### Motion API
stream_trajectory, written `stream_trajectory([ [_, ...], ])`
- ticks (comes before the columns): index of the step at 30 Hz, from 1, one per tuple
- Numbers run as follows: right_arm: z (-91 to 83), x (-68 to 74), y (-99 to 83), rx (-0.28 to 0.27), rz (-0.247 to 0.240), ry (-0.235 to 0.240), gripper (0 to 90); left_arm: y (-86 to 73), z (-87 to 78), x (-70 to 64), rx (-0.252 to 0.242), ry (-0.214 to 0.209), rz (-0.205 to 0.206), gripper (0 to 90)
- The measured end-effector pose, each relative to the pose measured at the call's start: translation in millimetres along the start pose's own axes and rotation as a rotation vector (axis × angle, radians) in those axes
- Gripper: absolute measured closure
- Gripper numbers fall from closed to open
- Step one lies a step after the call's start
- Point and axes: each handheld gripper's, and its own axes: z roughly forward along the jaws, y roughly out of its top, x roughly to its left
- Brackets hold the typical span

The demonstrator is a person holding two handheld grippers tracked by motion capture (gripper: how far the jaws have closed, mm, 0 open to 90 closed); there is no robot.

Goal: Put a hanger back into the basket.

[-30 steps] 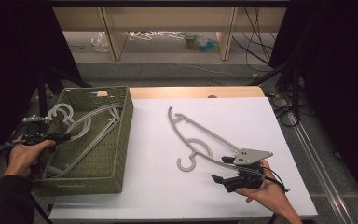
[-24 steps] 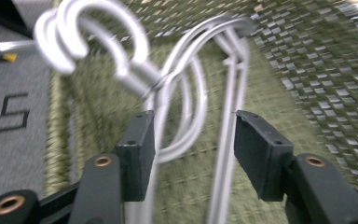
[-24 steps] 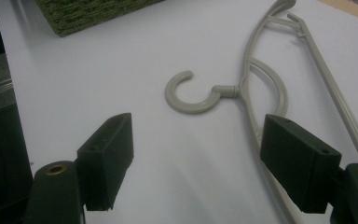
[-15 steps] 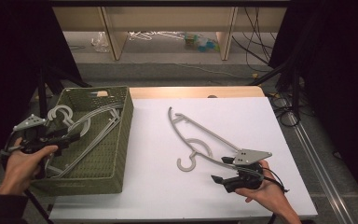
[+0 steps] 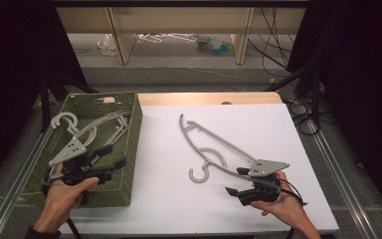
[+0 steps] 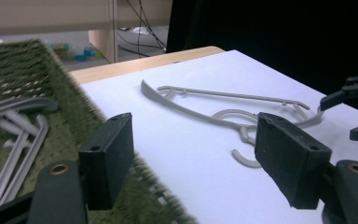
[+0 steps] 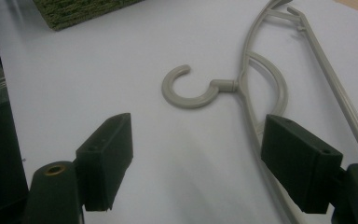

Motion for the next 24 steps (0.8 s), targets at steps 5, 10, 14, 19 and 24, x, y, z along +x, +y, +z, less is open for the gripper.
stream_trajectory([
  [5, 1.6, -0.9, -1.3, 0.002, -0.001, 0.002, 25.6, -6.4, 6.3, -20.1, -0.001, -0.007, 0.014, 24.5],
  [10, 2.8, -0.4, -3.1, 0.006, 0.001, 0.007, 25.1, -21.7, 16.9, -41.4, 0.020, -0.033, 0.057, 19.3],
  [14, 3.2, -0.8, -3.6, 0.009, 0.006, 0.006, 24.2, -31.7, 21.0, -56.4, 0.026, -0.032, 0.082, 18.8],
  [19, 3.3, -0.2, -4.9, 0.009, 0.004, 0.001, 24.0, -40.0, 23.3, -66.1, 0.044, -0.052, 0.101, 18.6],
  [24, 4.0, -0.4, -5.3, 0.008, 0.016, 0.008, 21.5, -49.4, 26.5, -75.2, 0.045, -0.067, 0.094, 16.9],
])
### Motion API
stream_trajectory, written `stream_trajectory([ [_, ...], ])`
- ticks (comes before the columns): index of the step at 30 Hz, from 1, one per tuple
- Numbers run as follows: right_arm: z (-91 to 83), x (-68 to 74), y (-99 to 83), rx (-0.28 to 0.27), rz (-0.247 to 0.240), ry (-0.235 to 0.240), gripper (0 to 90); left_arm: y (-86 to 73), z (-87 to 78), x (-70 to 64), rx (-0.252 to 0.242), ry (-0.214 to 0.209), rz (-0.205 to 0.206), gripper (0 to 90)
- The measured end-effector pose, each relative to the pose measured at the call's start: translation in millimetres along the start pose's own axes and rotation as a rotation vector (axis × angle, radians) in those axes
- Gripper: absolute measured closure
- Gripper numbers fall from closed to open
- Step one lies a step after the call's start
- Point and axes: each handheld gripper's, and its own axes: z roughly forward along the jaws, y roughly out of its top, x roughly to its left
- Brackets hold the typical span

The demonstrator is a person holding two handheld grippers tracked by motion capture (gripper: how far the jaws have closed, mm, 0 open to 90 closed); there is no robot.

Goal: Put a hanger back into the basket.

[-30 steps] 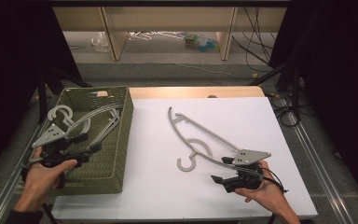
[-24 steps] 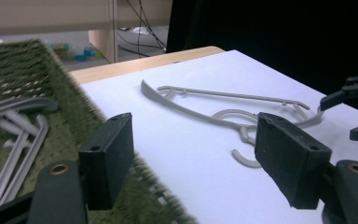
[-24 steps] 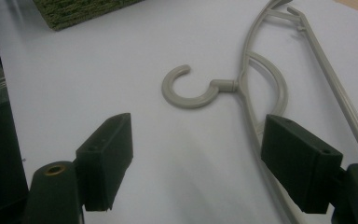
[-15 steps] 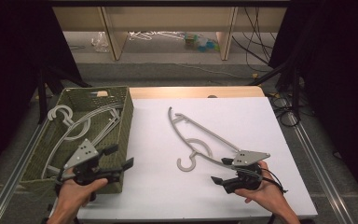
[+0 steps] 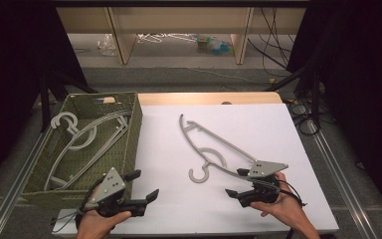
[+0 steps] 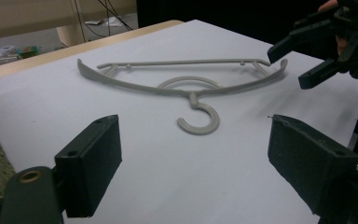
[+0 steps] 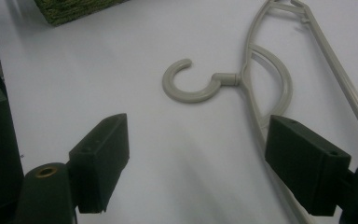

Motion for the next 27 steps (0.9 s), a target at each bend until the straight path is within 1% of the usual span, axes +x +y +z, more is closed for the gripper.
stream_trajectory([
  [3, 0.0, -0.3, 0.2, -0.004, -0.004, -0.003, 19.8, -4.5, 3.0, -4.2, 0.013, -0.006, 0.015, 16.7],
  [5, -0.5, -0.7, 0.3, -0.007, -0.001, 0.001, 19.5, -6.7, 4.8, -6.5, 0.024, -0.003, 0.020, 16.7],
  [6, -0.6, -1.2, 0.5, -0.011, -0.003, -0.006, 19.3, -7.4, 5.7, -7.0, 0.024, -0.010, 0.018, 16.7],
  [7, -0.6, -2.1, 0.5, -0.008, -0.004, -0.013, 19.2, -8.1, 6.7, -8.4, 0.031, -0.008, 0.020, 16.7],
  [10, 0.3, -4.0, 0.5, 0.000, -0.002, -0.017, 19.3, -8.0, 7.4, -9.6, 0.032, -0.015, 0.017, 16.7],
  [12, 1.9, -7.6, 0.8, 0.006, -0.012, -0.033, 19.7, -8.5, 8.5, -10.2, 0.025, -0.027, 0.016, 16.7],
  [13, 2.7, -9.6, 1.0, 0.014, -0.016, -0.038, 20.4, -8.8, 8.5, -10.8, 0.026, -0.026, 0.016, 16.8],
  [14, 3.5, -11.8, 1.3, 0.023, -0.013, -0.032, 20.9, -9.1, 8.6, -11.0, 0.028, -0.030, 0.019, 16.8],
  [15, 5.2, -14.8, 1.3, 0.027, -0.019, -0.044, 21.2, -8.9, 8.0, -11.4, 0.037, -0.024, 0.025, 16.8],
  [17, 7.7, -20.3, 1.1, 0.058, -0.023, -0.054, 22.6, -8.4, 8.5, -10.8, 0.033, -0.027, 0.038, 16.8],
  [19, 10.9, -26.7, 0.5, 0.085, -0.018, -0.062, 23.9, -8.9, 8.7, -12.1, 0.037, -0.031, 0.024, 16.8],
  [21, 17.9, -36.2, -1.0, 0.125, -0.022, -0.064, 28.2, -9.5, 9.2, -12.4, 0.040, -0.034, 0.024, 16.8],
  [22, 17.9, -36.2, -1.0, 0.125, -0.022, -0.064, 28.2, -9.7, 9.4, -12.4, 0.044, -0.037, 0.028, 16.8],
  [23, 21.3, -38.1, -1.9, 0.126, -0.010, -0.067, 30.4, -10.0, 10.3, -12.0, 0.039, -0.050, 0.031, 16.8],
  [24, 24.1, -41.0, -2.4, 0.139, -0.013, -0.068, 31.6, -9.9, 9.9, -12.6, 0.046, -0.044, 0.032, 16.8],
  [25, 26.9, -42.9, -2.4, 0.157, -0.004, -0.065, 32.7, -9.9, 10.1, -12.6, 0.047, -0.045, 0.032, 16.8],
  [26, 29.9, -46.2, -2.4, 0.175, -0.018, -0.055, 34.5, -10.0, 10.3, -12.5, 0.048, -0.046, 0.032, 16.8],
  [27, 33.0, -47.9, -2.1, 0.192, -0.012, -0.052, 36.1, -10.2, 10.6, -12.9, 0.049, -0.047, 0.029, 16.8],
])
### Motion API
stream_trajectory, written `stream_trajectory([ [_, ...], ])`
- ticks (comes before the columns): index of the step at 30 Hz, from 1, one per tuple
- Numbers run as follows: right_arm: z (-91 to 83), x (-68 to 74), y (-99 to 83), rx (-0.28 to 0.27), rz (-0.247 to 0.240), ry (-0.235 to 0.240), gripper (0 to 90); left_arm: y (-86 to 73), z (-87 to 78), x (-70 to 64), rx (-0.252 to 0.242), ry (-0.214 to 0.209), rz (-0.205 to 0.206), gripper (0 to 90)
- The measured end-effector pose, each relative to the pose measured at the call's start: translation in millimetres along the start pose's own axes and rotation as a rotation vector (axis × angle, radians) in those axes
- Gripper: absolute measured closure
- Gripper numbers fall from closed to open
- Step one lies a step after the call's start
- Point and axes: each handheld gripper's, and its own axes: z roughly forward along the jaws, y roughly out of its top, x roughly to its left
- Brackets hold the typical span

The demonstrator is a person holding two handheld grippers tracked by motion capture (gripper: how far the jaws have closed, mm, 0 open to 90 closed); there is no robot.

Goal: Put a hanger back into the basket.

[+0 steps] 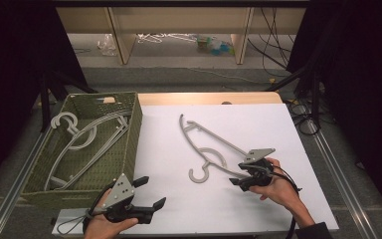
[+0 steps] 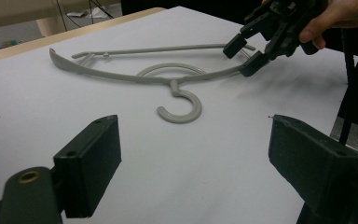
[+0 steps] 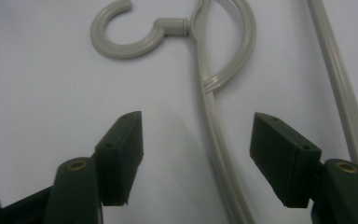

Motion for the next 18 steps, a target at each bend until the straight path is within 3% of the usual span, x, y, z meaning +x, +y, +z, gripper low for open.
stream_trajectory([
  [7, 19.3, -11.7, 9.0, 0.083, 0.031, 0.027, 49.7, -0.7, 1.5, -0.1, -0.003, -0.014, 0.003, 16.8],
  [10, 28.0, -13.9, 11.4, 0.112, 0.014, 0.053, 54.3, -0.9, 1.5, 0.1, -0.001, -0.013, 0.005, 16.9],
  [15, 27.9, -13.4, 17.3, 0.167, 0.009, 0.031, 65.1, -0.9, 1.2, -0.6, 0.008, -0.009, 0.003, 16.9],
  [18, 28.2, -15.3, 17.8, 0.170, 0.027, 0.032, 70.7, -1.2, 1.7, -0.6, 0.012, -0.012, 0.004, 16.9],
])
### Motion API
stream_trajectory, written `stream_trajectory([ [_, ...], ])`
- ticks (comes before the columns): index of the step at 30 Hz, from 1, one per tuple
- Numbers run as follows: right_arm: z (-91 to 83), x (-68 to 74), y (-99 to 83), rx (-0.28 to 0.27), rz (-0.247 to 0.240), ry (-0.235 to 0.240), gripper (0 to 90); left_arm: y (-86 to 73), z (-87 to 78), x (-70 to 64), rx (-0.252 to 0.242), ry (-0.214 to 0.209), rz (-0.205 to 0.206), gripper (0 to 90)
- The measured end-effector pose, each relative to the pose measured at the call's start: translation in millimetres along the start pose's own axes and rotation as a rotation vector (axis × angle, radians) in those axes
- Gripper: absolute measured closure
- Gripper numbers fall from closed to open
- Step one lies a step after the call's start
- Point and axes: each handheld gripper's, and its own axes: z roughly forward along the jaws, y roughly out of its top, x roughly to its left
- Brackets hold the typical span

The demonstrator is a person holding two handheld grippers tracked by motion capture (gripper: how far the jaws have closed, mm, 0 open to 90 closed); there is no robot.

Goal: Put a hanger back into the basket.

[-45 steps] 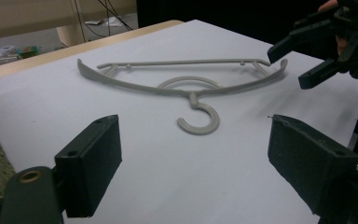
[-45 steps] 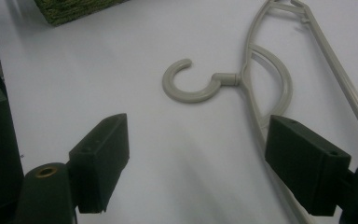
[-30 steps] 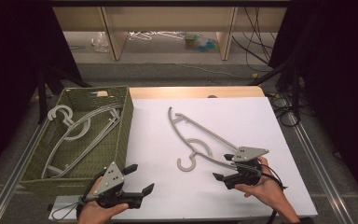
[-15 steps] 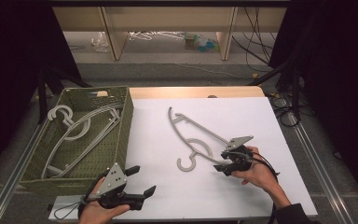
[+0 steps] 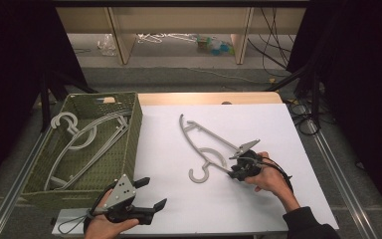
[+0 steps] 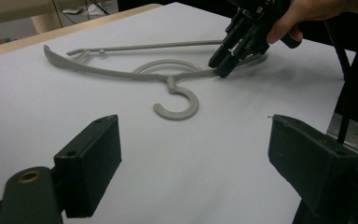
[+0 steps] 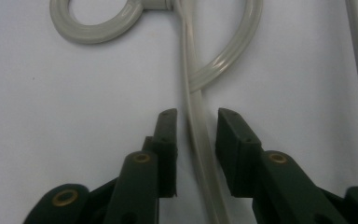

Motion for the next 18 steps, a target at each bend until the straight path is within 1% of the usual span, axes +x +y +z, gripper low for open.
stream_trajectory([
  [1, -0.9, -1.2, 0.0, 0.010, 0.001, 0.002, 75.1, 0.0, 0.3, 0.1, 0.001, -0.001, 0.000, 17.0],
  [2, -0.9, -1.2, 0.0, 0.010, 0.001, 0.002, 75.1, -0.1, 0.3, 0.1, 0.002, 0.000, 0.001, 17.0],
  [3, -1.0, -1.4, 0.1, 0.012, -0.003, 0.005, 77.8, -0.1, 0.2, 0.1, 0.002, 0.000, 0.000, 17.0],
  [6, -1.0, -0.7, 0.3, 0.014, -0.041, 0.012, 79.8, 0.2, -0.1, 0.7, -0.002, 0.002, -0.002, 17.1],
  [7, -1.8, -0.5, 0.9, 0.023, -0.068, 0.022, 80.7, 0.0, -0.1, 0.8, -0.001, 0.004, -0.003, 17.2],
  [8, -1.5, 0.6, 1.3, 0.026, -0.086, 0.019, 81.4, -0.2, -0.2, 1.2, 0.001, 0.005, -0.001, 17.2],
  [9, -2.7, 1.6, 1.8, 0.041, -0.091, 0.025, 81.4, -0.2, -0.1, 1.4, 0.003, 0.004, 0.001, 17.2],
  [10, -3.8, 1.2, 0.8, 0.046, -0.105, 0.044, 81.4, -0.2, -0.2, 1.5, 0.002, 0.005, 0.003, 17.3],
  [11, -3.8, 1.2, 0.8, 0.046, -0.105, 0.044, 81.4, -0.1, -0.2, 1.4, 0.002, 0.005, 0.002, 17.3],
  [13, -6.4, 1.7, -0.8, 0.061, -0.123, 0.059, 81.4, 0.1, 1.3, 1.7, -0.005, -0.004, 0.005, 17.4],
  [15, -9.9, 2.4, -2.4, 0.061, -0.133, 0.081, 81.4, 0.4, 3.5, 1.8, 0.005, -0.005, 0.024, 17.5],
  [16, -13.2, 3.7, -3.0, 0.063, -0.135, 0.101, 81.4, 0.5, 5.8, 0.9, 0.012, 0.004, 0.026, 18.1],
  [17, -18.1, 6.7, -3.7, 0.061, -0.149, 0.117, 81.4, 1.9, 11.2, 1.2, 0.031, 0.005, 0.058, 20.0],
  [18, -18.1, 6.7, -3.7, 0.061, -0.149, 0.117, 81.4, 1.9, 11.2, 1.2, 0.031, 0.005, 0.058, 22.8],
])
